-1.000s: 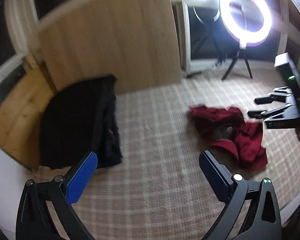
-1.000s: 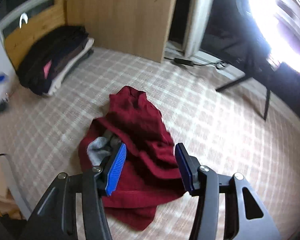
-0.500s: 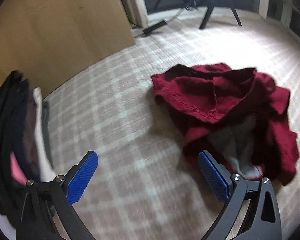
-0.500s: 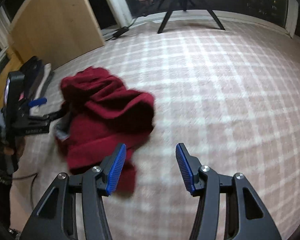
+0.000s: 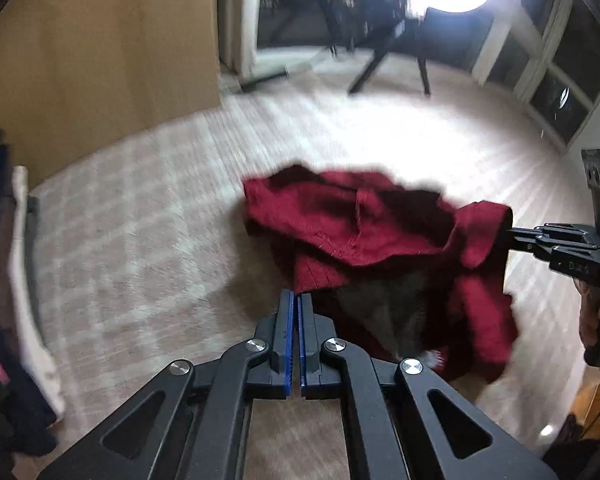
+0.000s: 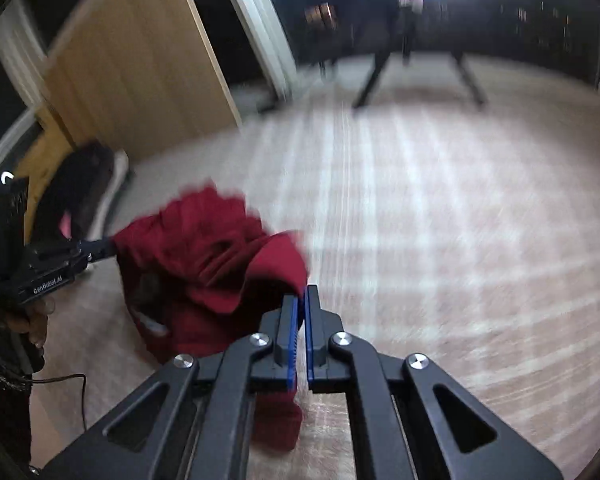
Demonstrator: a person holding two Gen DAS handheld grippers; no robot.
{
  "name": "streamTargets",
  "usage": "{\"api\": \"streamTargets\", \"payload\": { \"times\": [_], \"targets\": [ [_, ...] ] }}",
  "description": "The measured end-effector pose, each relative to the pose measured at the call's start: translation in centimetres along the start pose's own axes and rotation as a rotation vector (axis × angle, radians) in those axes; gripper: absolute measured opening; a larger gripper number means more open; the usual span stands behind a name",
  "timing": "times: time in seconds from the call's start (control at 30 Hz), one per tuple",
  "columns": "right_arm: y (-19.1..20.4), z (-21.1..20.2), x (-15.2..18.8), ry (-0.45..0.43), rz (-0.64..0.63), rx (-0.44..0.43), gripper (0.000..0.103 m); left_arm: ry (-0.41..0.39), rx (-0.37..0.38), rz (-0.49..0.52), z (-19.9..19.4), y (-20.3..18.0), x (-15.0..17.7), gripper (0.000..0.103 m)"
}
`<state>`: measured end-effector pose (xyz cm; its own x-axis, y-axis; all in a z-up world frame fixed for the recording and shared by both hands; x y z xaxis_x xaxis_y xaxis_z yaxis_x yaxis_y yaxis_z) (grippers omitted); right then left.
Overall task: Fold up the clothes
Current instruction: 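Grasp the sweater hem with the left gripper while the right gripper grasps another edge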
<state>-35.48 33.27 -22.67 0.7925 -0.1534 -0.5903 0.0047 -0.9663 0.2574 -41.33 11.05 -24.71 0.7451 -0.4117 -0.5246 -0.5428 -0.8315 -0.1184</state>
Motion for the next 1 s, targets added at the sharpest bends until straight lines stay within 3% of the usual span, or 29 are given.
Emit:
{"api": "streamTargets", "payload": {
  "times": [0.2,0.3,0.33,0.37,0.43,0.57,0.63,0.7,0.83,1.0],
  "targets": [
    [3.9,-10.0,-7.4,-0.194,-0.178,0.036,0.003,-0.176,-0.004,-0.01,-10.2,0.7,-2.5,0.001],
    [8.0,-9.1,-9.3,-0.157,-0.29,0.018,0.006,-0.211,0.015,-0.058,-13.6,1.7,-1.5,0.005],
    [8.7,-7.3,-9.1,-0.118,-0.317,0.025,0.016,-0.19,-0.017,-0.054,-13.4,2.2,-0.6,0.006],
    [9.4,-5.4,-8.8,-0.079,-0.343,0.034,0.029,-0.166,-0.053,-0.049,-13.1,2.8,0.5,0.007],
    [9.2,-3.0,-7.2,-0.005,-0.338,0.04,0.03,-0.087,-0.159,-0.041,-11.1,4.4,3.2,0.007],
    [8.0,-1.5,-3.3,0.085,-0.275,-0.009,0.033,0.002,-0.239,-0.037,-9.5,6.4,6.7,0.01],
    [6.7,-1.5,-1.2,0.111,-0.231,0.0,0.039,-0.002,-0.24,-0.036,-10.1,6.3,7.2,0.024],
    [5.2,-1.7,0.7,0.127,-0.182,0.023,0.04,-0.017,-0.216,0.01,-9.8,4.9,6.4,0.037],
    [2.6,-1.5,4.7,0.161,-0.05,0.044,0.04,-0.017,-0.201,0.168,-6.6,1.9,3.4,0.046],
    [2.5,-1.7,7.7,0.155,0.074,0.025,0.04,0.01,-0.223,0.325,-2.2,-1.3,0.7,0.048]
  ]
}}
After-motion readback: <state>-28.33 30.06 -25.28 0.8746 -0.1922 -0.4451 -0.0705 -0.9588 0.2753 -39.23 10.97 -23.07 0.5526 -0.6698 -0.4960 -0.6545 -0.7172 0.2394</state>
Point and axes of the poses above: each gripper's, at about its wrist camera, not at the fingertips, and z roughly the way its jaws point, y to its left, x to its underside, the point moved 10 cm from there along z, roughly the way its jaws point
